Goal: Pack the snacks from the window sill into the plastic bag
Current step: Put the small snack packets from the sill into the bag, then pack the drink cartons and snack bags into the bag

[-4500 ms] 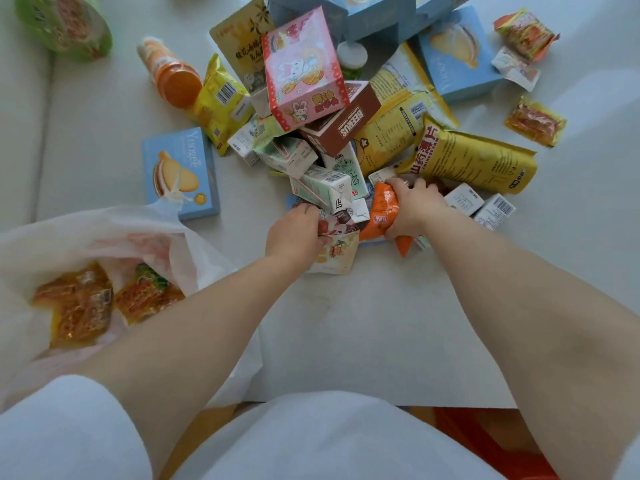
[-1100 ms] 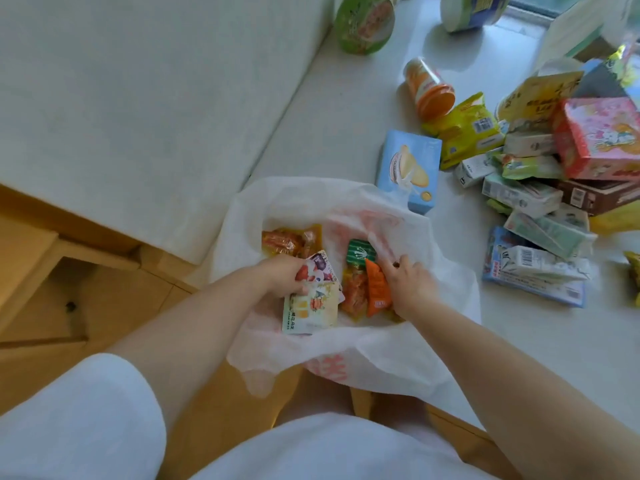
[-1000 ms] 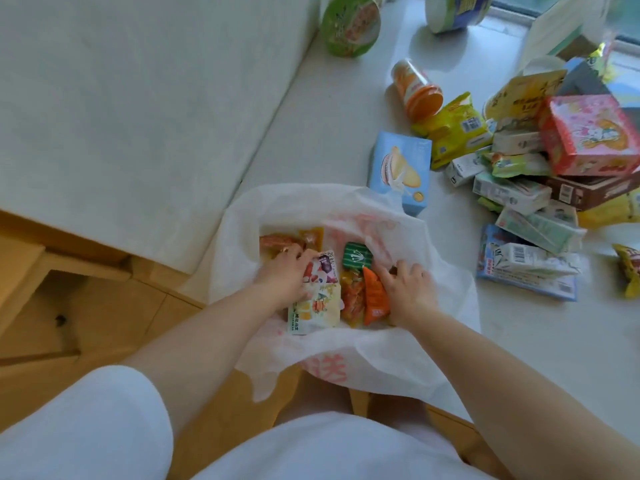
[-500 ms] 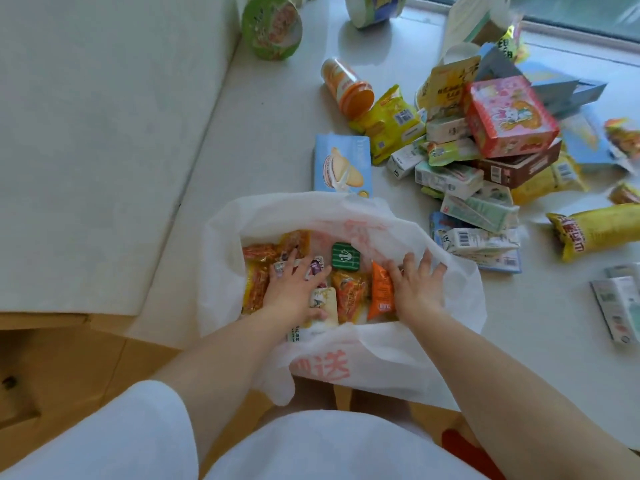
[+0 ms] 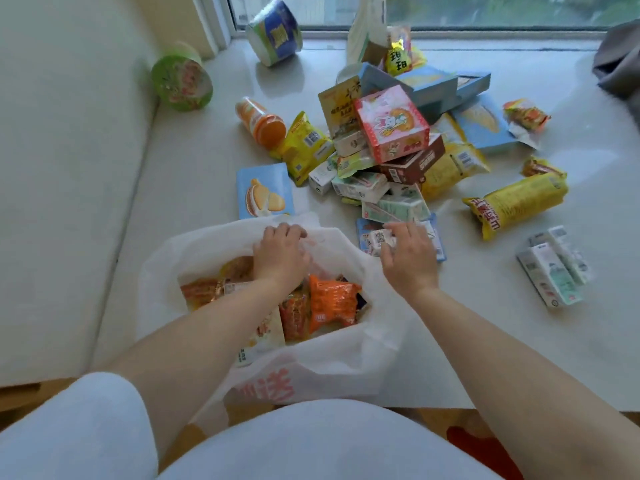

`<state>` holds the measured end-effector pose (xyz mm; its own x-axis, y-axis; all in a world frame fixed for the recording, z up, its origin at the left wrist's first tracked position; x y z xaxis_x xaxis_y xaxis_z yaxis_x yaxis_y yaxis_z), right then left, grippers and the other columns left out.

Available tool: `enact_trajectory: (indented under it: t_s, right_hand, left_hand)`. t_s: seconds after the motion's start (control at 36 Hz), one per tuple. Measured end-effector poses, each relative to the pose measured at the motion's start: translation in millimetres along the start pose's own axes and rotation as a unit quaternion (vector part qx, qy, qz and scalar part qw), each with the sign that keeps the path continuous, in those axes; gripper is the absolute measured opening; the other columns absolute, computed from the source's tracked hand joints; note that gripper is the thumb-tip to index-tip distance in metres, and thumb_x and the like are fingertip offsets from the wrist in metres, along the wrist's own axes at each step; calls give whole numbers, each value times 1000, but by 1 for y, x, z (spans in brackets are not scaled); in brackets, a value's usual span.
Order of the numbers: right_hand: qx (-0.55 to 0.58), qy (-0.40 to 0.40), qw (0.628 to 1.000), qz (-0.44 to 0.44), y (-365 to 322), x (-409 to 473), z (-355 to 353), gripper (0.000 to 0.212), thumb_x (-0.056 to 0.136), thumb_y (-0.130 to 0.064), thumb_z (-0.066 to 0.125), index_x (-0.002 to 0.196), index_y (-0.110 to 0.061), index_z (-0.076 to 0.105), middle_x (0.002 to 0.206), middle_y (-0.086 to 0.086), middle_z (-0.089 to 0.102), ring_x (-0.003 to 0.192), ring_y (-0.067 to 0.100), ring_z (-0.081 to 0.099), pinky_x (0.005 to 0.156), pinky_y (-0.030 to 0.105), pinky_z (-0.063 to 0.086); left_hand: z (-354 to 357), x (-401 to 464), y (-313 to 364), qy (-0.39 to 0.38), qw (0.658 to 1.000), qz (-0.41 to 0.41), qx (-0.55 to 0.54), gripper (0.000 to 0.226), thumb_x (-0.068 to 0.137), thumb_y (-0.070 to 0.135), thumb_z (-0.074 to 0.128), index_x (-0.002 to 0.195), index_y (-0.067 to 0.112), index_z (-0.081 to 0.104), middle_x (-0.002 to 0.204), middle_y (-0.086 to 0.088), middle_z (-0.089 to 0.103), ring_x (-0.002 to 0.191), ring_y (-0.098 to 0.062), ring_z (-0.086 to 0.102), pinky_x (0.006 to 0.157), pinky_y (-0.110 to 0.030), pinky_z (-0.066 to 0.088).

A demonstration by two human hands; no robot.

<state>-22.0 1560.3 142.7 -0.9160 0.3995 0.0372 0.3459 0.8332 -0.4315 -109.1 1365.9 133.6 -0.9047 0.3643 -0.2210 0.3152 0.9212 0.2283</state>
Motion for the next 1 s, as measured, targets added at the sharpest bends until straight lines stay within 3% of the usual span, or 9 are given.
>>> enact_trajectory:
  t_s: [0.11,0.25,0.39,0.58,0.67,0.83,0.92,1.0]
  right_hand:
    - [-73,-60,993,70,62,13,-10,46,85,-18,54,129,-9,50,124,15,52,114,33,44,95,39,36]
    - [-100,-139,982,81,108,30,-9,54,85,-28,60,136,-18,42,131,8,44,124,26,37,102,35,34]
    - [-89,-182,978,44,124,49,-4,63,82,-30,64,139,-22,39,133,5,39,126,25,34,103,35,34]
    - [-60,-220,974,-6,127,75,10,71,76,-36,70,139,-30,36,147,5,23,132,27,27,103,37,34]
    - [-55,-234,970,-23,123,81,17,69,73,-36,72,133,-25,41,150,7,19,132,30,26,102,40,37]
    - [-31,-188,981,-36,121,78,22,57,67,-29,80,117,-15,58,146,13,31,125,36,35,92,45,45]
    - [-20,-142,989,-37,123,67,19,50,53,-26,88,98,-13,68,130,17,51,112,40,49,77,44,49]
    - [-25,-111,992,-58,121,52,14,49,50,-20,88,95,-14,69,114,15,60,101,33,50,73,39,50]
  left_hand:
    - [-1,26,53,-38,994,62,-84,39,91,24,52,129,20,47,126,0,50,118,-19,42,97,-37,42]
    - [14,57,105,-89,992,83,-40,47,90,19,54,136,20,41,135,-3,44,126,-23,38,99,-41,41]
    - [23,77,138,-58,993,104,-1,52,89,8,51,138,22,40,141,-1,40,128,-23,33,99,-39,40]
    - [39,99,165,-55,976,154,146,74,84,22,62,144,42,25,154,1,20,140,-26,16,114,-46,18]
    - [45,108,172,-81,967,168,173,79,82,23,65,145,43,23,153,1,23,142,-26,11,116,-52,13]
    - [40,121,182,-109,955,199,192,64,79,25,68,136,35,39,144,2,41,138,-26,22,115,-51,11]
    - [41,117,179,-98,956,215,174,57,80,27,68,131,29,43,140,1,46,137,-23,27,116,-48,10]
    - [41,108,171,-63,963,227,129,44,81,31,67,119,25,47,129,4,54,130,-21,36,117,-42,9]
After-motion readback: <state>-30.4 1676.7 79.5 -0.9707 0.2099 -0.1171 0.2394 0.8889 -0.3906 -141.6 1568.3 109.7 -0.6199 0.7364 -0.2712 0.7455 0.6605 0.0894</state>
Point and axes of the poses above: each hand's wrist, its own x-axis towards the middle knuckle, its own z-axis out of the palm, y = z × x, the point moved 5 cm from there along x, towards the middle knuckle
